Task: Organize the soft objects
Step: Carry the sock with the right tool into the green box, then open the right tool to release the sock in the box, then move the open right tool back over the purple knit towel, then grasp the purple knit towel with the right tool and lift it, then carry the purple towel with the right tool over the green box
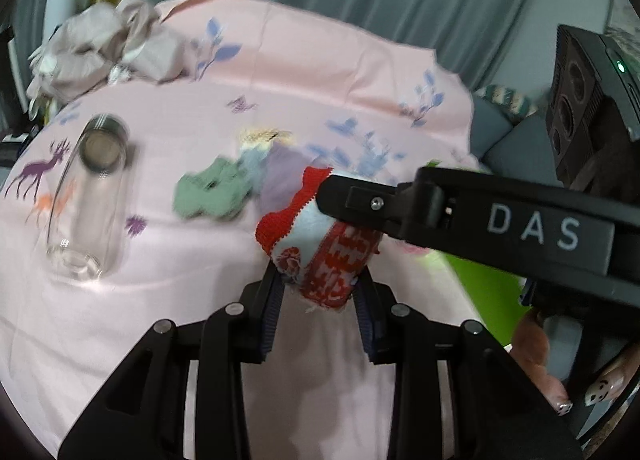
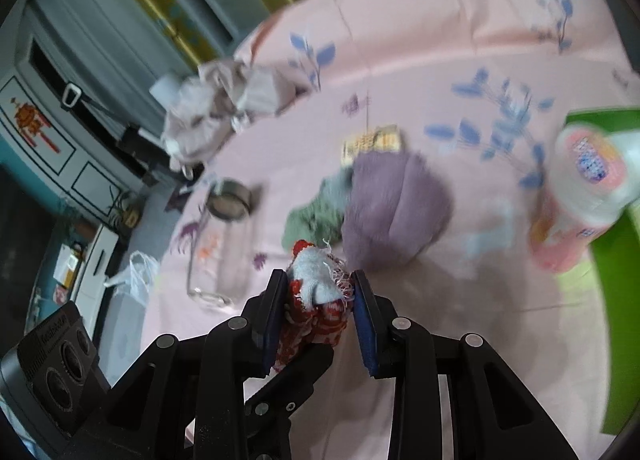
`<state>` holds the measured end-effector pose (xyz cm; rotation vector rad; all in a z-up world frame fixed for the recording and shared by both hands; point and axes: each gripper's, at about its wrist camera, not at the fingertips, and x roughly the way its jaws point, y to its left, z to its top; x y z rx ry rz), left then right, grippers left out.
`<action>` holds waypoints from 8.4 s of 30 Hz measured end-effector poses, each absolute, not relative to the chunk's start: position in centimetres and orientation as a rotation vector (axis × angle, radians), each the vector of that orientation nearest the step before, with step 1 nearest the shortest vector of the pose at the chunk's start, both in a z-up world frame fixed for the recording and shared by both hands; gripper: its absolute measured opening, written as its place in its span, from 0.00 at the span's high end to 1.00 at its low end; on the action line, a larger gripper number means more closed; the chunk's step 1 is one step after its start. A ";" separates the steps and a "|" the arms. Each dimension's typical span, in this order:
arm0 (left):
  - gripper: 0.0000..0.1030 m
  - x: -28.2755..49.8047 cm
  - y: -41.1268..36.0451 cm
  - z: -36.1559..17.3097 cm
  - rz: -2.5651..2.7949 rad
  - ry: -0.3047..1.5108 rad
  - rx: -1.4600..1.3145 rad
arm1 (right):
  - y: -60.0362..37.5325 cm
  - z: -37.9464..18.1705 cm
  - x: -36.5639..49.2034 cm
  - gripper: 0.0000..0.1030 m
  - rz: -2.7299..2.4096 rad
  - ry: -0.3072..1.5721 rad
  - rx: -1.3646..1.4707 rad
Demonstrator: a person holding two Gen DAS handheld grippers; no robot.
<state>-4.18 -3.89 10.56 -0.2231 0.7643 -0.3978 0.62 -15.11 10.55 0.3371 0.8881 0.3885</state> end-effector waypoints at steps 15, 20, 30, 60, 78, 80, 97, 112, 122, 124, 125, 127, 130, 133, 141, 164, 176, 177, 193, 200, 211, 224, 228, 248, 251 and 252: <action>0.69 -4.5 -16.9 17.2 -0.667 0.643 -0.053 | -29.2 17.1 -4.5 0.66 0.181 0.595 0.498; 0.69 -4.0 -21.2 16.8 -0.744 0.685 -0.012 | -33.5 16.5 -5.4 0.66 0.088 0.570 0.578; 0.69 -2.5 -26.7 13.8 -0.806 0.795 0.037 | -39.0 13.3 -4.8 0.66 -0.037 0.614 0.695; 0.65 -0.5 -30.5 10.5 -0.817 0.938 0.041 | -41.9 9.7 -3.4 0.66 -0.227 0.713 0.713; 0.05 -4.7 -21.8 15.6 -0.775 0.777 -0.071 | -40.2 14.0 -7.0 0.17 -0.268 0.522 0.652; 0.02 -5.3 -19.8 15.9 -0.753 0.760 -0.102 | -39.6 14.3 -7.2 0.16 -0.266 0.516 0.634; 0.01 -4.6 -3.2 13.3 -0.348 0.753 -0.226 | -30.9 16.1 -5.1 0.10 -0.231 0.579 0.369; 0.01 -2.4 4.9 9.6 -0.120 0.817 -0.330 | -24.7 14.2 -3.3 0.10 -0.137 0.652 0.317; 0.01 -1.7 7.5 9.7 -0.047 0.816 -0.361 | -18.9 12.9 -1.6 0.10 -0.047 0.716 0.219; 0.01 -1.5 7.9 9.6 -0.036 0.824 -0.371 | -17.8 12.6 -1.0 0.10 -0.018 0.735 0.215; 0.01 -1.5 8.2 9.6 -0.028 0.826 -0.377 | -17.3 12.6 -0.6 0.10 -0.007 0.747 0.215; 0.01 -1.5 8.5 9.6 -0.015 0.826 -0.381 | -16.2 12.4 0.2 0.10 0.019 0.768 0.212; 0.01 -1.4 9.0 9.7 0.003 0.822 -0.384 | -15.0 12.2 1.7 0.10 0.044 0.796 0.223; 0.01 -1.3 9.6 9.6 0.016 0.824 -0.396 | -14.1 11.3 3.9 0.10 0.064 0.840 0.257; 0.01 -1.1 9.5 9.2 0.026 0.843 -0.390 | -13.6 5.5 9.4 0.10 0.018 0.964 0.292; 0.01 -1.1 8.9 9.1 0.011 0.851 -0.379 | -12.2 10.4 3.6 0.80 0.246 0.915 0.175; 0.01 -1.2 8.9 9.1 0.020 0.855 -0.383 | -11.7 10.9 1.1 0.71 0.284 0.878 0.157; 0.01 -1.2 8.9 9.0 0.020 0.855 -0.385 | -11.8 10.8 1.5 0.48 0.258 0.875 0.151; 0.02 -1.1 9.3 8.9 0.011 0.871 -0.405 | -11.0 3.4 7.2 0.79 0.063 0.921 0.123; 0.01 -1.0 9.3 8.9 -0.004 0.876 -0.411 | -13.1 7.6 3.1 0.80 0.218 0.958 0.239; 0.02 -0.9 8.1 8.5 -0.062 0.914 -0.386 | -10.2 6.4 1.2 0.79 0.309 1.053 0.098; 0.03 -1.2 4.6 7.7 -0.235 0.968 -0.389 | -15.7 7.5 1.3 0.35 0.230 0.994 0.207; 0.07 -1.4 1.7 6.8 -0.351 1.017 -0.372 | -17.0 6.3 2.0 0.35 0.261 1.068 0.323; 0.76 -1.0 -3.7 4.7 -0.414 1.023 -0.254 | -14.5 2.7 3.0 0.67 0.375 1.174 0.326; 0.76 -1.5 -4.4 6.7 -0.429 0.958 -0.245 | -14.6 4.4 2.4 0.67 0.392 1.119 0.317; 0.76 -1.6 -4.6 7.2 -0.434 0.942 -0.243 | -14.7 5.0 2.1 0.67 0.393 1.098 0.309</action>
